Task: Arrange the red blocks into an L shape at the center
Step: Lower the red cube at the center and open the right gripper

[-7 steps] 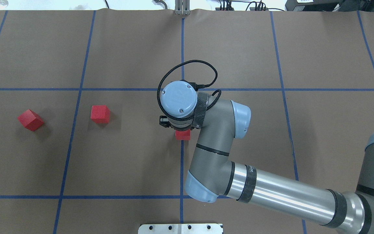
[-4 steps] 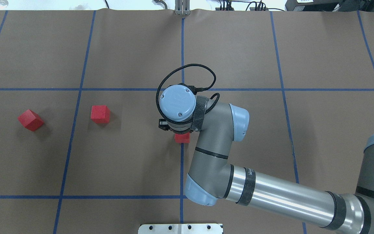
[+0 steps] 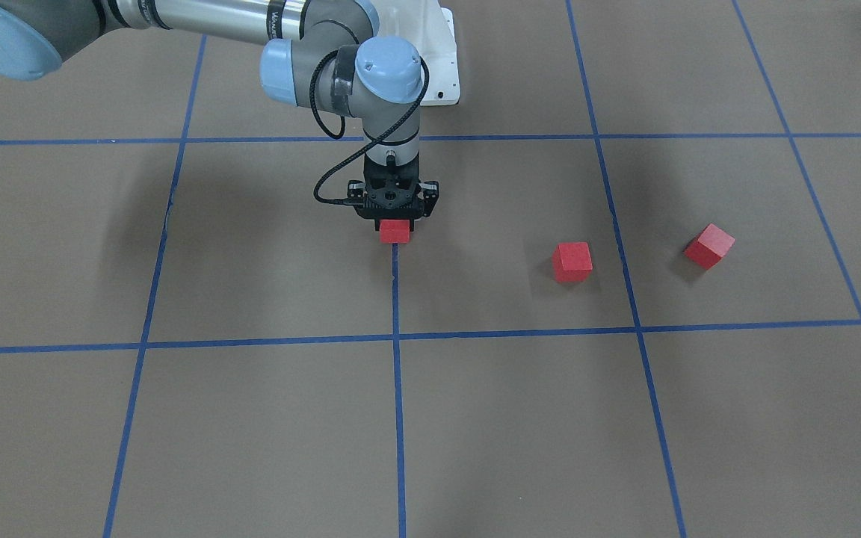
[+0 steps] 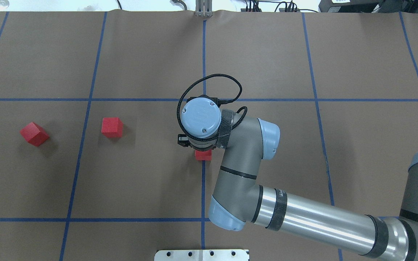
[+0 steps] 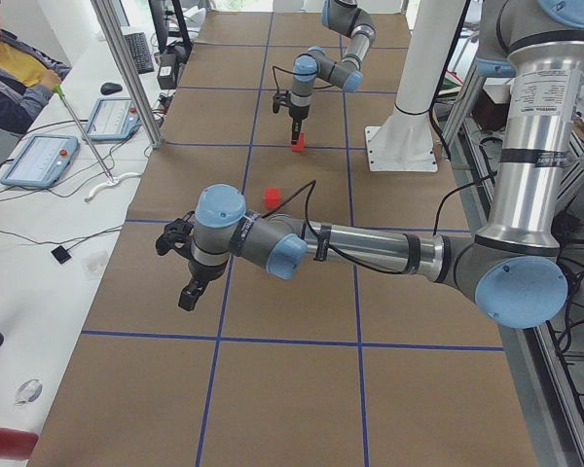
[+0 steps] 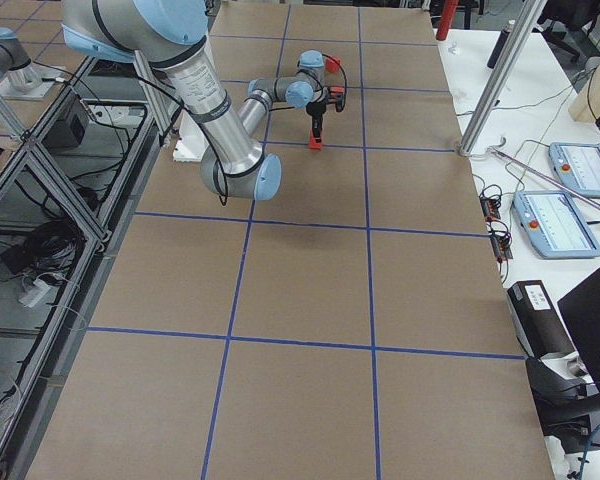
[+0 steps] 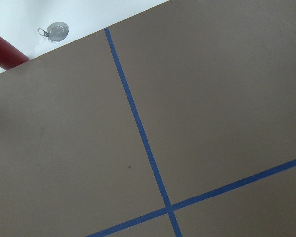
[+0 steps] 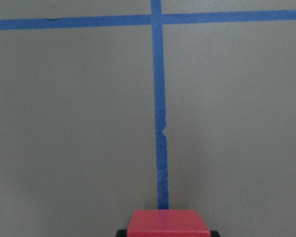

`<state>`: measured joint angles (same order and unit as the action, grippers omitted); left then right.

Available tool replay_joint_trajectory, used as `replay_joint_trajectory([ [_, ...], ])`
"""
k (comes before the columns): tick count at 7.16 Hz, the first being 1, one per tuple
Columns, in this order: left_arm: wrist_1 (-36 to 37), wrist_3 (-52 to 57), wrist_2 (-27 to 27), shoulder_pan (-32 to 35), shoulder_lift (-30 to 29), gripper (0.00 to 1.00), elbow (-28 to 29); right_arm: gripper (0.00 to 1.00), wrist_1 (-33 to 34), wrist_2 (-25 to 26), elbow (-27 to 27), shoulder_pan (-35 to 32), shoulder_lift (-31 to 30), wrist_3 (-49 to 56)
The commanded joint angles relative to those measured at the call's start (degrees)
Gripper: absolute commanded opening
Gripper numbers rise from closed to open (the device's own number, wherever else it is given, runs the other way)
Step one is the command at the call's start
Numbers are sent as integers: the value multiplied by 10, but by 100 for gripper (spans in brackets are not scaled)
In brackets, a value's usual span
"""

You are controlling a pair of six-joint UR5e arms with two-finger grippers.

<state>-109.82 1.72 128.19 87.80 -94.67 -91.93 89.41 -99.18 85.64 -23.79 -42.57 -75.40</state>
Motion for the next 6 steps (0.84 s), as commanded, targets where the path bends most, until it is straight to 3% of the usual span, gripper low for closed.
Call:
replay_joint_trajectory([
  [1, 0, 0, 0, 0, 0, 100, 0, 62, 1, 0, 0, 1, -1, 1],
  [2, 0, 0, 0, 0, 0, 100, -1, 69, 2, 1, 0, 1, -1, -1],
  [3, 0, 0, 0, 0, 0, 100, -1, 99, 2, 1, 0, 1, 0, -7],
  [6, -8, -2, 0, -3, -3, 100, -7, 99, 19, -3, 29, -25, -1, -6],
])
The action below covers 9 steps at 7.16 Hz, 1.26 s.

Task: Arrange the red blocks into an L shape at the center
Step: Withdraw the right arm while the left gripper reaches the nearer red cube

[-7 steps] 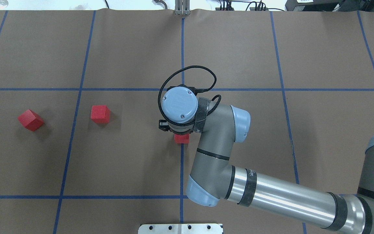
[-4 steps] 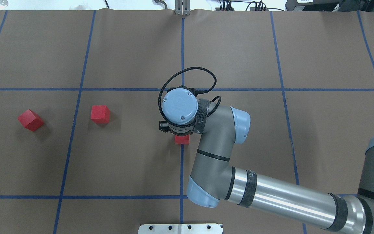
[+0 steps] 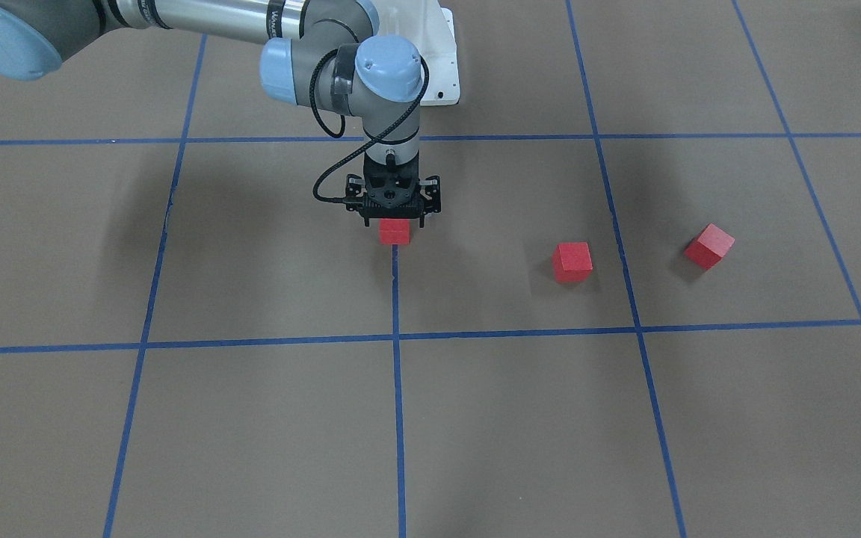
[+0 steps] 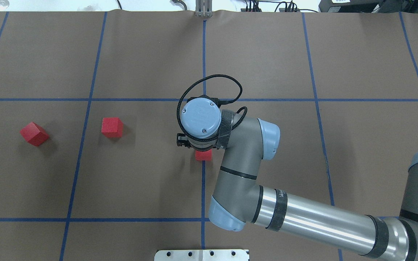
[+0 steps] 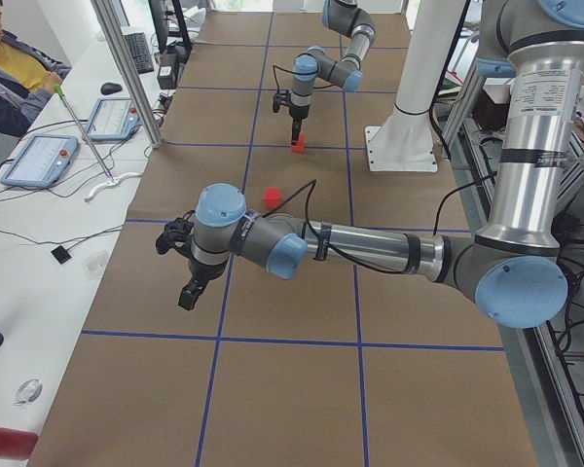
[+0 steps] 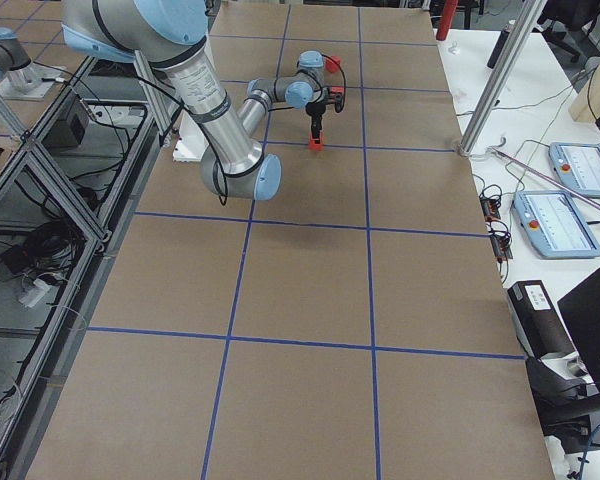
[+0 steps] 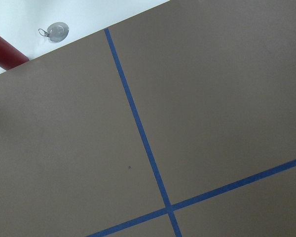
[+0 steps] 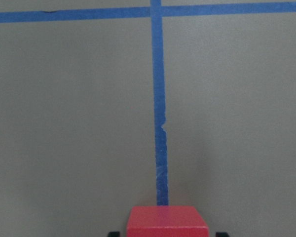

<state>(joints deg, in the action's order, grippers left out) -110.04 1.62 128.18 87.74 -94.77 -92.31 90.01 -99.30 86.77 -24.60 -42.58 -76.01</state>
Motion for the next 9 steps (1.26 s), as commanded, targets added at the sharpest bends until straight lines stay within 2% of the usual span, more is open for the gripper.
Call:
replay_joint_trajectory([
  [1, -36, -2, 1, -22, -3, 100, -8, 100, 67, -9, 76, -40, -16, 7],
  [2, -64, -3, 1, -66, -12, 100, -17, 100, 98, -43, 146, -87, -55, 26],
  [3, -65, -60, 0, -118, -32, 100, -26, 100, 98, -88, 175, -145, -88, 95],
  [5, -62, -268, -7, -245, -62, 100, -65, 100, 92, -135, 176, -275, -155, 271],
  [7, -56, -421, -11, -344, -115, 100, -65, 100, 94, -247, 168, -427, -237, 518],
  [9, -35, -527, -75, -417, -142, 100, -61, 100, 94, -305, 134, -530, -317, 722],
])
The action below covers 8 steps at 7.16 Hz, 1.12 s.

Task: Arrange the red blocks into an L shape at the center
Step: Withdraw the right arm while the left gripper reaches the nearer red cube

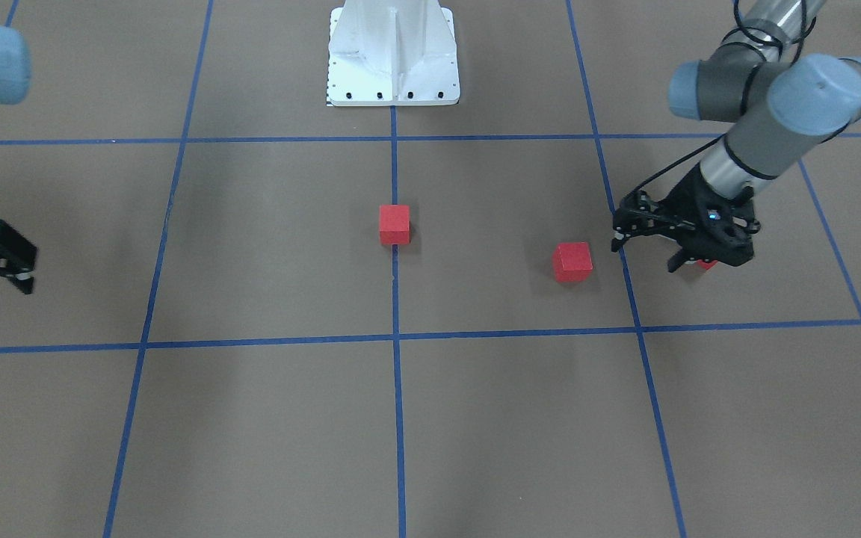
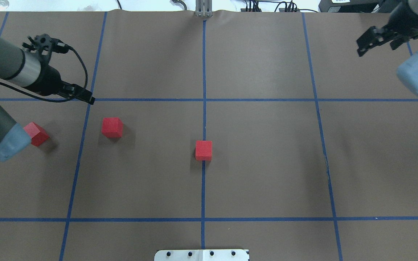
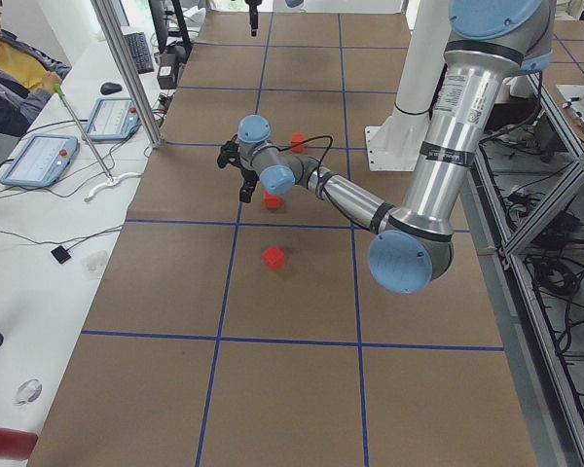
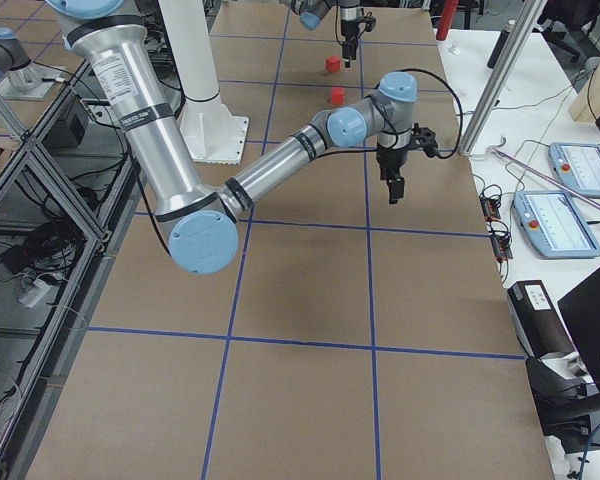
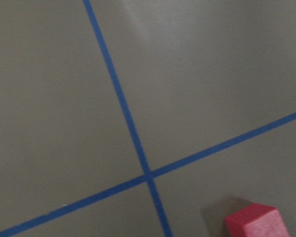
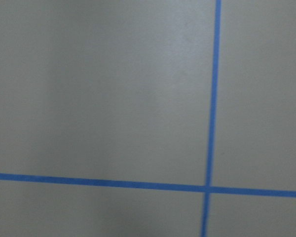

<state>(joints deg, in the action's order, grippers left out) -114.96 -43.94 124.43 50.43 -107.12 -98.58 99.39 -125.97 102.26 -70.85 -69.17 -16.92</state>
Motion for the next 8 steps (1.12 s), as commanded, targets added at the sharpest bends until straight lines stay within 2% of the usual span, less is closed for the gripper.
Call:
replay_joint_trajectory([
  [1, 17, -121, -45, -60, -20, 100, 2, 100, -2, -36, -28, -85, -84, 190],
  [2, 18, -125, -56, -68, -16, 100, 7, 100, -2, -36, -27, -96, -92, 196],
  [3, 58, -126, -97, -74, -21, 100, 12, 100, -3, -35, -27, -97, -93, 196],
  [4, 112, -126, -116, -87, -40, 100, 11, 100, -2, -35, -28, -97, -94, 196],
  [8, 123, -128, -116, -106, -57, 100, 31, 100, -3, -32, -29, -96, -94, 189],
])
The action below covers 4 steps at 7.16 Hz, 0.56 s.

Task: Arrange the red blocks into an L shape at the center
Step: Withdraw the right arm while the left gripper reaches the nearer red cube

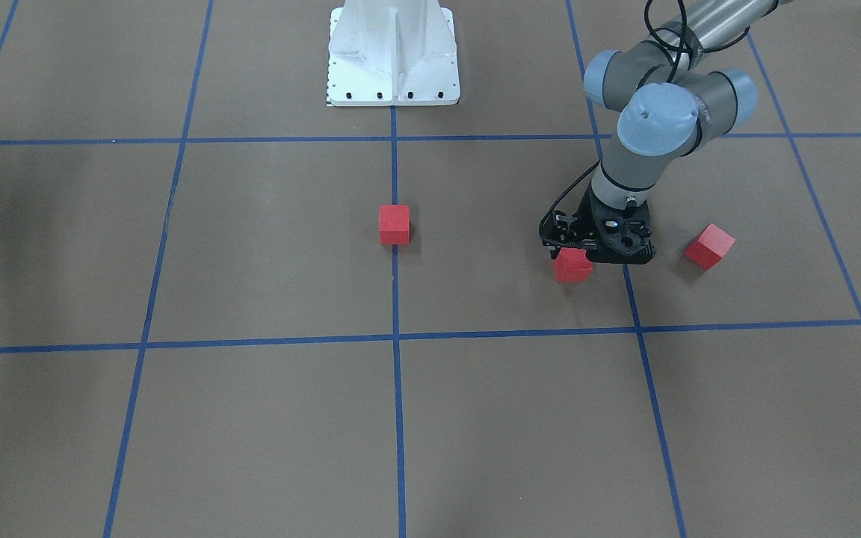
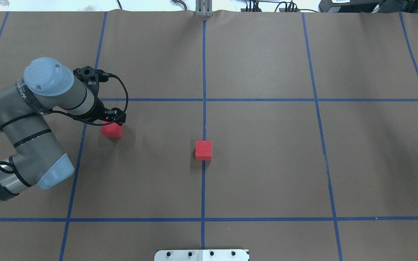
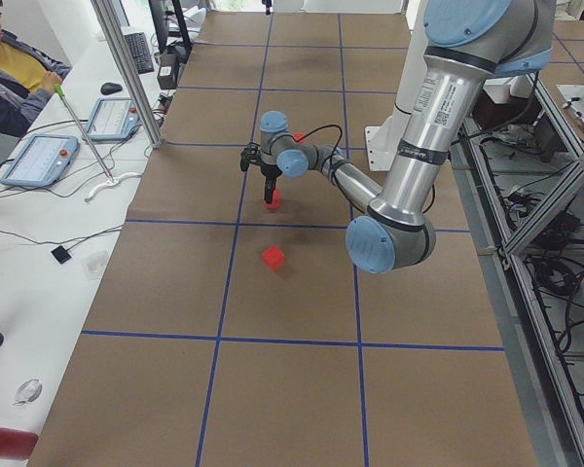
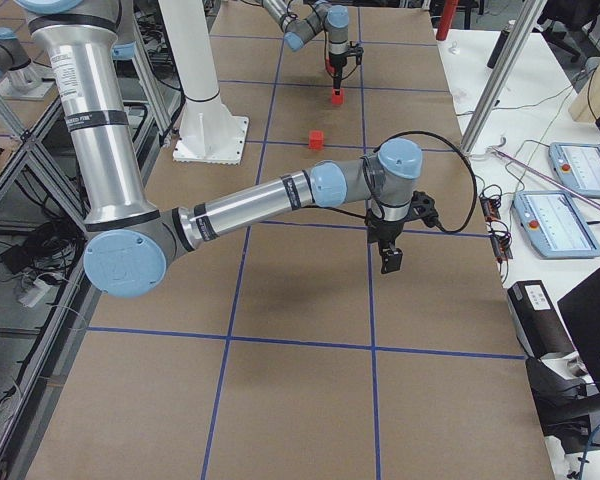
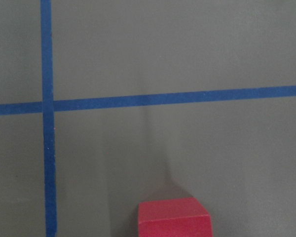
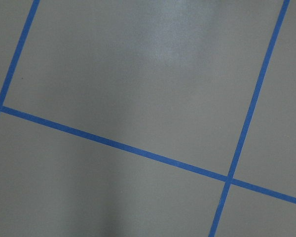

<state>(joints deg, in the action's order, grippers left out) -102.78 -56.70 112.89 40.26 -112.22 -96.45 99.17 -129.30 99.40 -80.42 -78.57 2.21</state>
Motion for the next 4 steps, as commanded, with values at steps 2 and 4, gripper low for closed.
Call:
replay_joint_trajectory([
  [2, 1, 3, 0, -13, -19, 96, 23, 100, 0, 4, -4, 0, 1, -2],
  [4, 2, 9, 1, -13, -19, 54, 30, 100, 0, 5, -4, 0, 1, -2],
])
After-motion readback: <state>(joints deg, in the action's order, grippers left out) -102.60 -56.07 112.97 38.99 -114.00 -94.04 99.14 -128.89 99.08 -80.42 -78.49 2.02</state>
